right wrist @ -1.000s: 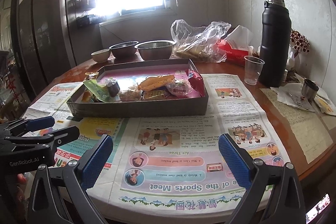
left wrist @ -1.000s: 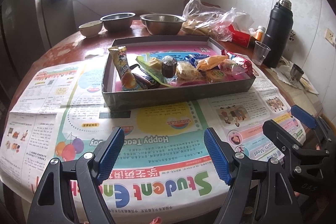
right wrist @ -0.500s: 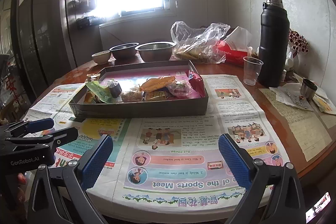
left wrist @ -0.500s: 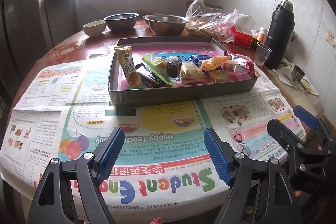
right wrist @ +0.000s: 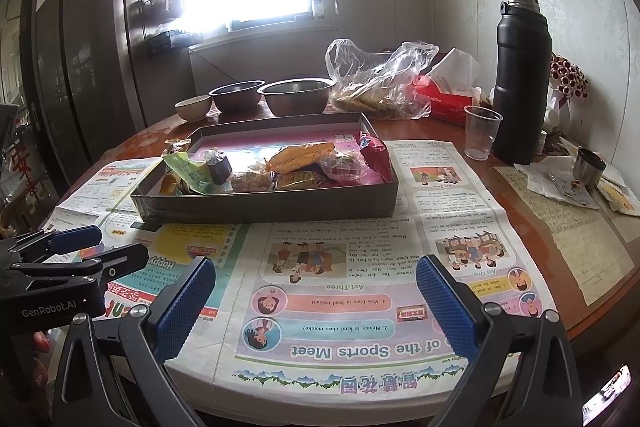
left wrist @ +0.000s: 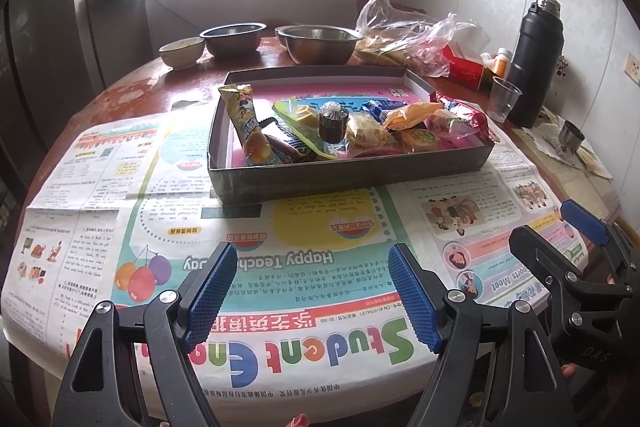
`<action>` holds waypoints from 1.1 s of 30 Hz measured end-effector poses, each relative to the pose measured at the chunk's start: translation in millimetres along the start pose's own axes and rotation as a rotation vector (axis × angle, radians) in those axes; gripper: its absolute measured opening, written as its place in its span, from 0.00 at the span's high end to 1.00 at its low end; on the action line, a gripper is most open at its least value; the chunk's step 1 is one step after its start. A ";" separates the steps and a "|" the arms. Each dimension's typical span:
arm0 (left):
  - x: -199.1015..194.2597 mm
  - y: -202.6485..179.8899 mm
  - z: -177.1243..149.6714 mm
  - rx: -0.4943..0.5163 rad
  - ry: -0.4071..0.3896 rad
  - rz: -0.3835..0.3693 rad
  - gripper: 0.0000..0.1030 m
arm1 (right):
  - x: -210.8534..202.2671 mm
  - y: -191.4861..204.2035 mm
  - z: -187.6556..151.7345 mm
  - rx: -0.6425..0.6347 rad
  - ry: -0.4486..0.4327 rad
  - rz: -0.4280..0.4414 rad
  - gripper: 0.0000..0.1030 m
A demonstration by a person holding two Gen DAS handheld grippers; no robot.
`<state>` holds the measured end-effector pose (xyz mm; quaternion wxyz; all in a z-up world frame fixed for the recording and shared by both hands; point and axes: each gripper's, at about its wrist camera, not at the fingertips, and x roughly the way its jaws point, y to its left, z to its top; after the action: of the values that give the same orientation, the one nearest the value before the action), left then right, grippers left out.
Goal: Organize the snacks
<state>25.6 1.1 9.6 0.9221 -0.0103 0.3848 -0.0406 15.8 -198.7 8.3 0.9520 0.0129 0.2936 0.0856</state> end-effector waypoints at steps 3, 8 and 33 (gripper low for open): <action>-0.4 -1.0 -0.3 0.003 -0.001 0.000 0.23 | 0.5 -0.5 -0.6 0.002 0.000 0.001 0.02; -0.4 -1.2 -0.4 0.003 0.000 0.000 0.23 | 1.0 -0.3 -1.0 0.002 0.003 0.001 0.02; 1.5 1.5 -2.4 -0.001 0.007 0.005 0.23 | 4.6 -0.5 -3.6 0.004 0.019 0.002 0.02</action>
<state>25.1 2.5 6.7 0.9207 -0.0098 0.3882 -0.0382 17.6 -198.5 2.7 0.9491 0.0143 0.3027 0.0859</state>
